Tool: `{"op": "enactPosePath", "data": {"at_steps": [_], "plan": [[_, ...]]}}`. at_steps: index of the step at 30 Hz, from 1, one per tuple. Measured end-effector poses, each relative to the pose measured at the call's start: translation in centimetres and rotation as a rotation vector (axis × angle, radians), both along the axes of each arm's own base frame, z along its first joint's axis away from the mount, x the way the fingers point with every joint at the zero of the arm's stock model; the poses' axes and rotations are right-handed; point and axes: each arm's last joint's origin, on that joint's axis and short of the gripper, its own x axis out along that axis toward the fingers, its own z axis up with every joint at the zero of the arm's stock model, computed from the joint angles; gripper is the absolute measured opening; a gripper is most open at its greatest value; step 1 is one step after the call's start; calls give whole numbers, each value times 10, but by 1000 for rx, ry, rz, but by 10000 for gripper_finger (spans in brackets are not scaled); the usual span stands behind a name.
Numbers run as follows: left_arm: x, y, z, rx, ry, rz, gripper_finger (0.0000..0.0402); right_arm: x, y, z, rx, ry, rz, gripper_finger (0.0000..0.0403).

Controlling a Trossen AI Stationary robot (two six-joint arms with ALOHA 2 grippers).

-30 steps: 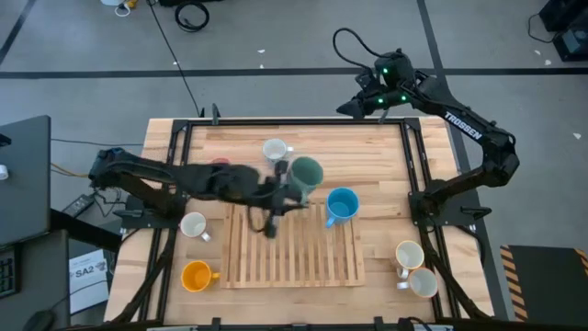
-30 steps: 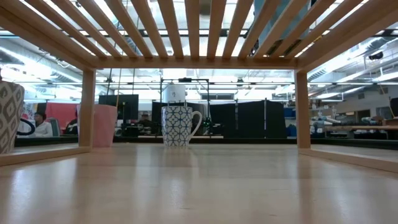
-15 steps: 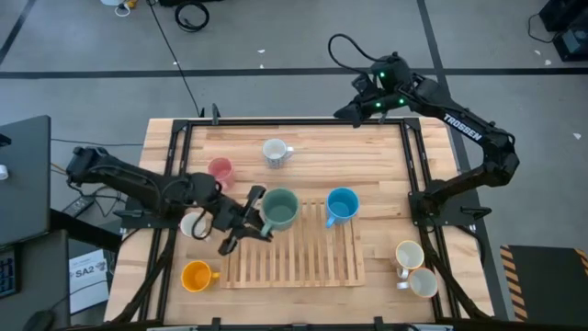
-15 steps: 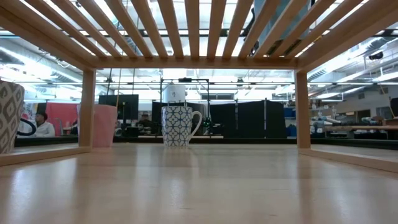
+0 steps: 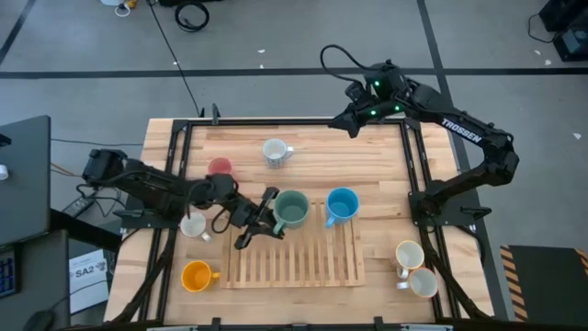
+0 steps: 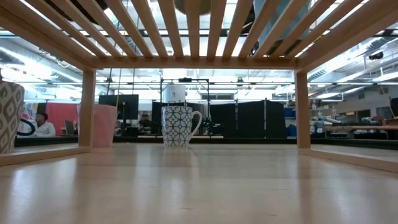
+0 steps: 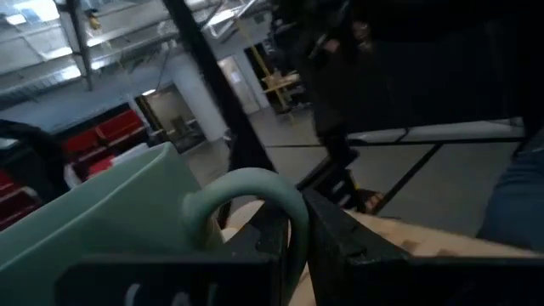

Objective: Place coffee mugs
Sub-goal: Put the green mug on the shelf

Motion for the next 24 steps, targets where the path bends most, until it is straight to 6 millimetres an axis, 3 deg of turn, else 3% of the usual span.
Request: {"op": "enactPosePath", "data": {"at_steps": [12, 24], "plan": [[23, 25, -29, -71, 25, -47, 30, 11, 15, 3, -23, -36, 68, 90], [35, 26, -42, -83, 100, -73, 36, 15, 22, 3, -22, -35, 96, 90]]}}
